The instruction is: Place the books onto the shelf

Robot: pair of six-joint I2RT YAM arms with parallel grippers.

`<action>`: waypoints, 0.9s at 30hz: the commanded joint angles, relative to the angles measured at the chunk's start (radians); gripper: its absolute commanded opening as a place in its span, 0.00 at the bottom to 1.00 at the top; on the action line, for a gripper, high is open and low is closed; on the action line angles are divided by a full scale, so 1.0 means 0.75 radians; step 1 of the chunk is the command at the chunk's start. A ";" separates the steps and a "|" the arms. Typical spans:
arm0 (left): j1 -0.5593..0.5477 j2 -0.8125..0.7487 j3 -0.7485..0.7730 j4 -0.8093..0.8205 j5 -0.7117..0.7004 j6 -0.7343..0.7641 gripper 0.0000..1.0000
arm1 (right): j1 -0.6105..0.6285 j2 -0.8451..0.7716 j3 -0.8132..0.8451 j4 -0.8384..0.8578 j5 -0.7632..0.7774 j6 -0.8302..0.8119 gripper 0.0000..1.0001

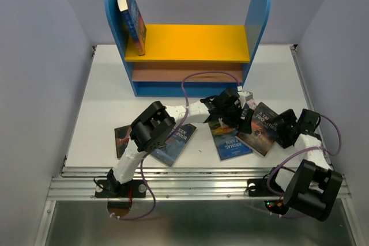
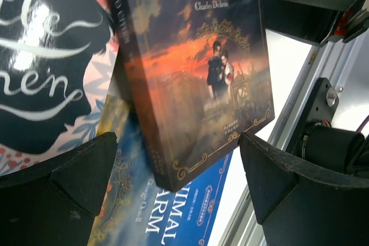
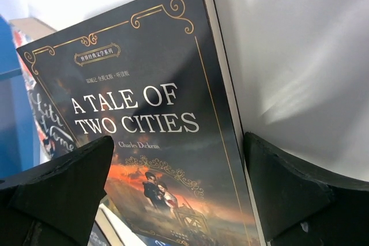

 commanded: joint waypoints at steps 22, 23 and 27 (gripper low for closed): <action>-0.026 0.078 0.221 -0.106 -0.036 0.018 0.04 | -0.006 0.056 -0.126 0.337 -0.580 -0.054 0.82; -0.026 0.070 0.214 -0.102 -0.052 0.018 0.00 | -0.006 0.056 -0.109 0.298 -0.570 -0.068 0.82; -0.026 0.002 0.143 -0.063 -0.077 0.042 0.00 | -0.006 0.052 0.009 0.153 -0.521 -0.191 0.90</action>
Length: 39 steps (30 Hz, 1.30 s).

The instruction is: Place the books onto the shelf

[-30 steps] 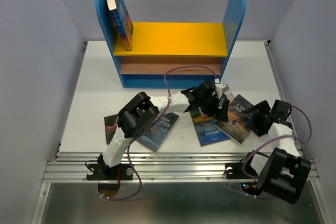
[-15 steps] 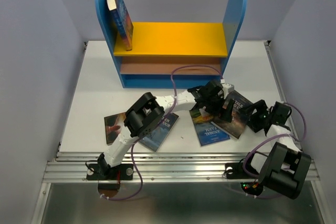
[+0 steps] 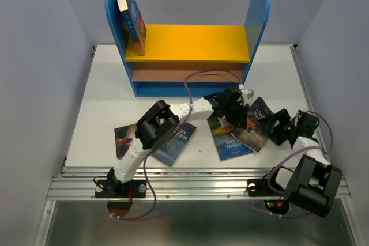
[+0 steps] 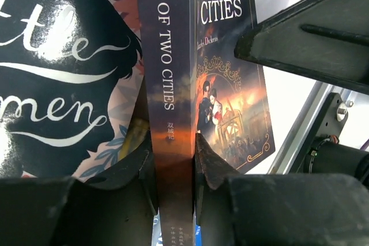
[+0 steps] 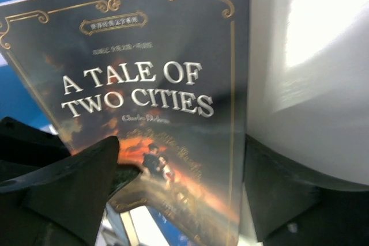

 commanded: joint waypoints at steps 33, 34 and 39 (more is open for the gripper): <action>-0.023 -1.483 -0.956 1.553 -1.548 1.023 0.00 | 0.800 -0.143 0.812 -0.397 0.238 -0.379 1.00; -0.014 -1.422 -0.930 1.604 -1.572 1.077 0.00 | 0.819 -0.135 0.812 -0.389 0.246 -0.381 1.00; 0.165 -1.289 -0.821 1.685 -1.536 1.043 0.00 | 0.866 -0.061 0.837 -0.372 0.267 -0.401 1.00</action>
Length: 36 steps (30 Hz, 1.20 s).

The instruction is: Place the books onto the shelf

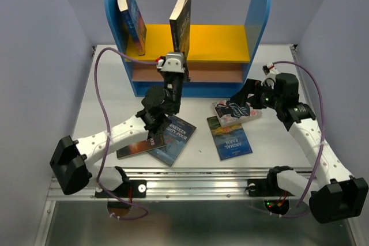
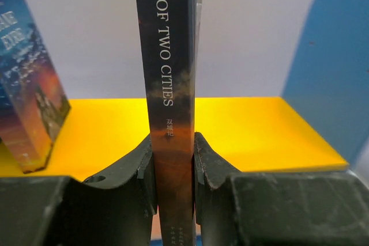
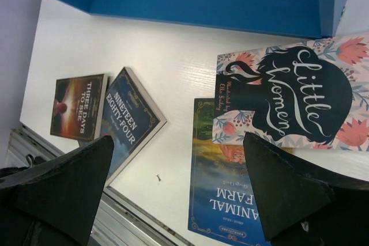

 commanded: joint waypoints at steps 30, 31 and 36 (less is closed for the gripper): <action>0.664 0.424 0.101 0.598 -0.068 -0.127 0.00 | 0.042 0.116 0.102 0.082 0.017 -0.053 1.00; 0.672 0.420 0.093 0.590 -0.062 -0.166 0.00 | 0.042 0.112 0.100 0.082 0.017 -0.051 1.00; 0.682 0.412 0.044 0.618 -0.069 -0.189 0.06 | 0.042 0.097 0.090 0.084 0.019 -0.045 1.00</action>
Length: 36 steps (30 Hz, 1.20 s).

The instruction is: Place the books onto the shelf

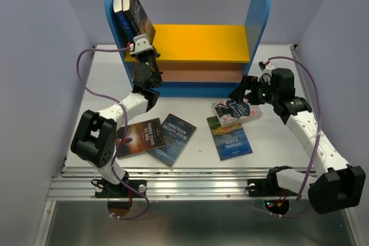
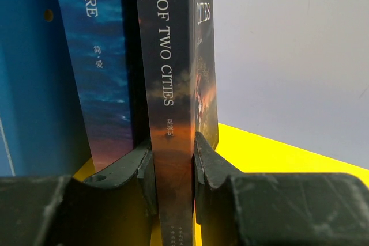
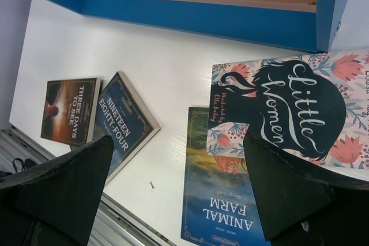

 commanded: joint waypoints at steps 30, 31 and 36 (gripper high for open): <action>0.017 -0.226 -0.011 -0.116 -0.068 -0.136 0.61 | 0.008 -0.077 -0.023 0.052 -0.017 0.009 1.00; 0.015 -0.232 -0.013 -0.125 -0.070 -0.144 0.61 | 0.008 -0.077 -0.023 0.052 -0.017 0.009 1.00; -0.001 -0.269 0.006 -0.182 -0.117 -0.161 0.66 | 0.008 -0.075 -0.021 0.046 -0.017 0.005 1.00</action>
